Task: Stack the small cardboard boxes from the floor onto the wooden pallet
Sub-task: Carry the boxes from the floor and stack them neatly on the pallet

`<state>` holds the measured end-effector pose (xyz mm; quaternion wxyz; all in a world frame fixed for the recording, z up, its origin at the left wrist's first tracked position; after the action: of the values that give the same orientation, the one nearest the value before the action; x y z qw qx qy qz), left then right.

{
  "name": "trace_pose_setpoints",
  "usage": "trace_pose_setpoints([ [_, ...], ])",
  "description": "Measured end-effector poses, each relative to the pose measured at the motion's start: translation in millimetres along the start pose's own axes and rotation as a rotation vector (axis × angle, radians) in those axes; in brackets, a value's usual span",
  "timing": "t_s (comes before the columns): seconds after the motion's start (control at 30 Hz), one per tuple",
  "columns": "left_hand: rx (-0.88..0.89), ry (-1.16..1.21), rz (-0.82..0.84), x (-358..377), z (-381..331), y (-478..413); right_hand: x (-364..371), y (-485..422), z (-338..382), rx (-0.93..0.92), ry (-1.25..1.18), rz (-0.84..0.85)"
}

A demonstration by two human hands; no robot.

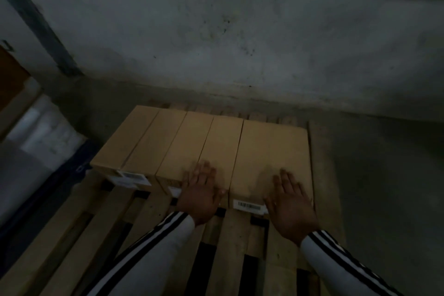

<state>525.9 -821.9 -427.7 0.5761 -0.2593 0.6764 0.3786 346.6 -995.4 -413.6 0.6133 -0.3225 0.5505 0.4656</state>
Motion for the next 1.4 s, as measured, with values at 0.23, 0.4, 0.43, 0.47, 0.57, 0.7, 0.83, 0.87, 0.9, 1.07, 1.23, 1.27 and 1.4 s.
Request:
trace_pose_setpoints([
  [0.23, 0.079, 0.004, -0.039, -134, 31, 91, -120, 67, 71, 0.159, -0.129, 0.055],
  [0.4, 0.125, -0.029, -0.089, -221, 71, 194, -206, 153, 131, 0.325, -0.265, 0.035],
  [0.43, 0.111, -0.013, -0.051, -251, 81, 218, -230, 174, 150, 0.319, -0.253, 0.057],
  [0.47, 0.116, -0.01, -0.086, -279, 87, 240, -248, 195, 164, 0.325, -0.238, 0.064],
  [0.57, 0.108, 0.015, -0.042, -354, 105, 314, -307, 262, 219, 0.315, -0.19, 0.073],
  [0.7, 0.081, -0.025, -0.036, -420, 120, 401, -361, 336, 282, 0.26, -0.165, 0.084],
  [0.83, 0.052, 0.001, -0.067, -458, 124, 474, -392, 384, 334, 0.149, -0.103, 0.056],
  [0.87, 0.046, 0.003, -0.076, -466, 123, 490, -401, 393, 345, 0.12, -0.083, 0.052],
  [0.9, 0.037, -0.004, -0.075, -472, 122, 508, -410, 401, 356, 0.097, -0.072, 0.056],
  [1.07, -0.029, 0.003, -0.151, -488, 115, 569, -437, 425, 395, -0.035, -0.05, 0.036],
  [1.23, -0.137, 0.022, -0.161, -493, 112, 638, -454, 467, 421, -0.152, -0.047, 0.023],
  [1.27, -0.165, 0.034, -0.162, -492, 111, 657, -455, 480, 426, -0.188, -0.034, 0.036],
  [1.4, -0.284, 0.107, -0.188, -476, 116, 731, -445, 525, 451, -0.306, -0.012, 0.049],
])
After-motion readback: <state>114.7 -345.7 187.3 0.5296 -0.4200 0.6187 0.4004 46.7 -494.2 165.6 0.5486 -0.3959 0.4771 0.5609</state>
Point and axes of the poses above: each hand's wrist, its own y-axis away from the middle knuckle, its own x-axis out of the palm, z = x × y, the point moved 4 cm from there along -y, towards the middle knuckle, and after that the axes turned 13 degrees about -x, right-handed, at the moved point
